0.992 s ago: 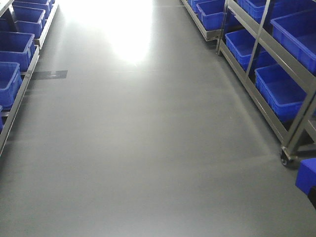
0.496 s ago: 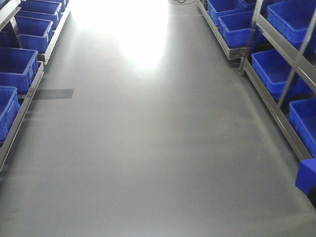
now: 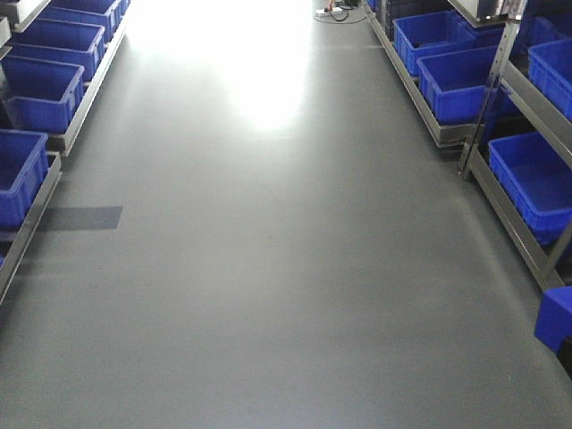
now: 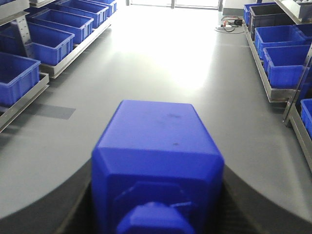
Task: Pour parts from conveyor to right shelf
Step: 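Drive down the aisle between the blue-bin shelves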
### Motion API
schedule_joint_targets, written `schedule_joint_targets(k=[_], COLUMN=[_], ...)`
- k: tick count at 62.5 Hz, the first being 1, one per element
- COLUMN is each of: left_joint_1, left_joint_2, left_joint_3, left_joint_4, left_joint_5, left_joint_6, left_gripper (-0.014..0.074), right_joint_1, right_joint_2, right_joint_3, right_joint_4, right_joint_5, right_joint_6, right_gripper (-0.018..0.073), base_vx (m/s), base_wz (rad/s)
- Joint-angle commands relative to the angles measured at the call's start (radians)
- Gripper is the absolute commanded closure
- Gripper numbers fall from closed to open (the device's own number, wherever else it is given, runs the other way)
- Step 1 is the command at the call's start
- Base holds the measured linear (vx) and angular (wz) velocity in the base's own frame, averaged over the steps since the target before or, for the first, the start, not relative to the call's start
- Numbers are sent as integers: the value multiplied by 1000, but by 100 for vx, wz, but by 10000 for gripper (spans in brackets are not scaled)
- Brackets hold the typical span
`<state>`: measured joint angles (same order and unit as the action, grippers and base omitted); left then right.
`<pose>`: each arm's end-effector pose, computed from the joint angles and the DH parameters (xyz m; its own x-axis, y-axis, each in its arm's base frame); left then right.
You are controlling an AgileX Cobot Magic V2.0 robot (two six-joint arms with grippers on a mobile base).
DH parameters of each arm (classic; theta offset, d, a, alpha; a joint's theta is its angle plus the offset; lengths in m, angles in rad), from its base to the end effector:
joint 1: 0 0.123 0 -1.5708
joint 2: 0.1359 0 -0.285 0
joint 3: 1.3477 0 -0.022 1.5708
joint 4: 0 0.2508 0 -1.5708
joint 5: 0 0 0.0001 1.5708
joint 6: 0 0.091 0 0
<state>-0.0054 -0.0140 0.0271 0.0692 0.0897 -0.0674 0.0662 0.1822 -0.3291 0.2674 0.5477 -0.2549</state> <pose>0.0566 0.0003 0.1967 -0.0154 0.0016 -0.9999 -0.0008 1.0000 0.0016 0.0533 0.0161 0.2652 -0.2876 -0.0440 -0.9567 -0.2041 0.9788 0.0163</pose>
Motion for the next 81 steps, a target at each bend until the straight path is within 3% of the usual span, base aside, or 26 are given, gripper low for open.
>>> schedule_joint_targets(k=[1, 81], left_joint_1=[0, 0], left_joint_2=[-11, -11], left_joint_3=[31, 31], left_joint_4=[-2, -2], left_joint_5=[-78, -78], left_joint_6=[-4, -4], left_gripper=[603, 603], right_joint_1=[-2, -2], right_joint_2=[17, 17], right_joint_3=[-29, -29], right_joint_4=[9, 9], right_joint_5=[-77, -76], right_joint_6=[-5, -5], right_gripper=[565, 565], base_vx=[72, 64], base_wz=[-4, 7])
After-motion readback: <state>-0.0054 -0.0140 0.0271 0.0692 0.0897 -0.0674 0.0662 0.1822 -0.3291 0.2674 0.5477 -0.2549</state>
